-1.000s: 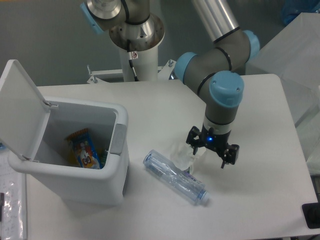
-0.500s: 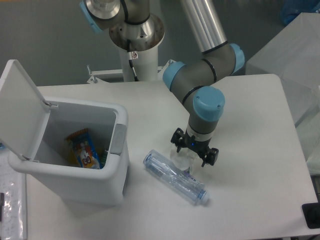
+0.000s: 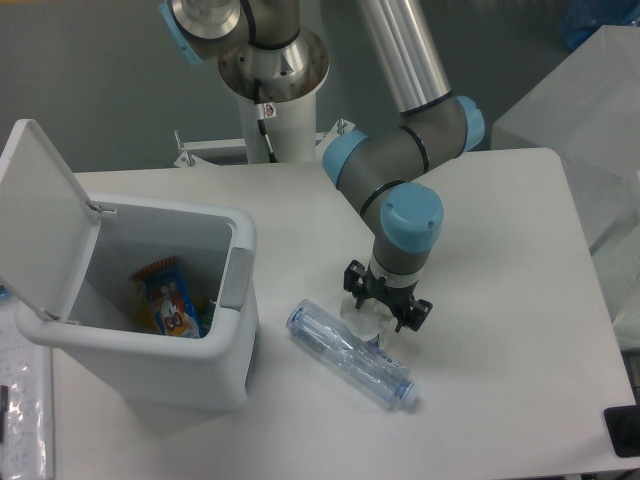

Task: Place the trash in the trash can
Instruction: 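Close the gripper on the white tissue and lift it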

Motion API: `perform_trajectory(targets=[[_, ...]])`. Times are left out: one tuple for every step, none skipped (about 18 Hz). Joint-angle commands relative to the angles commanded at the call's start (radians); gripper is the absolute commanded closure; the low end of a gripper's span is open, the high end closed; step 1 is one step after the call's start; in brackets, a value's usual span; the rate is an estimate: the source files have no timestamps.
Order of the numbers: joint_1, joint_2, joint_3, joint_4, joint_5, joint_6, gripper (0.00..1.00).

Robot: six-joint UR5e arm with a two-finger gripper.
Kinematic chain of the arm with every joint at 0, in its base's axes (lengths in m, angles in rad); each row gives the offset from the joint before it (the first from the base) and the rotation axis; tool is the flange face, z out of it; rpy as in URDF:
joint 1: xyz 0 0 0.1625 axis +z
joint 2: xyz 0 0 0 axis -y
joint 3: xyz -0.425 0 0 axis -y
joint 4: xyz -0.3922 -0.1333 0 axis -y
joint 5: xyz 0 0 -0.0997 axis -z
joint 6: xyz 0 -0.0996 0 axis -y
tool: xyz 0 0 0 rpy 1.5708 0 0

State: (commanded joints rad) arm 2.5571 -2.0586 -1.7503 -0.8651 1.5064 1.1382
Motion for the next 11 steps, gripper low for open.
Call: perform_trajectory(targets=[[0.003, 0.003, 0.011, -0.002, -0.005, 0.002, 0.67], [0.005, 0.006, 0.021, -0.003, -0.005, 0.002, 0.67], [0.006, 0.009, 0.029, -0.005, -0.006, 0.002, 0.67], [0.008, 0.009, 0.029, -0.006, -0.008, 0.002, 0.67], [0.009, 0.009, 0.029, -0.012, -0.008, 0.002, 0.68], [0.009, 0.011, 0.029, -0.014, -0.008, 0.002, 0.68], [0.011, 0.014, 0.031, -0.014, -0.008, 0.002, 0.68], [0.011, 0.014, 0.032, -0.015, -0.008, 0.002, 0.68], [0.014, 0.015, 0.035, -0.021, -0.008, 0.002, 0.68], [0.012, 0.018, 0.040, -0.034, -0.008, 0.002, 0.68], [0.021, 0.032, 0.049, -0.057, -0.008, 0.005, 0.68]])
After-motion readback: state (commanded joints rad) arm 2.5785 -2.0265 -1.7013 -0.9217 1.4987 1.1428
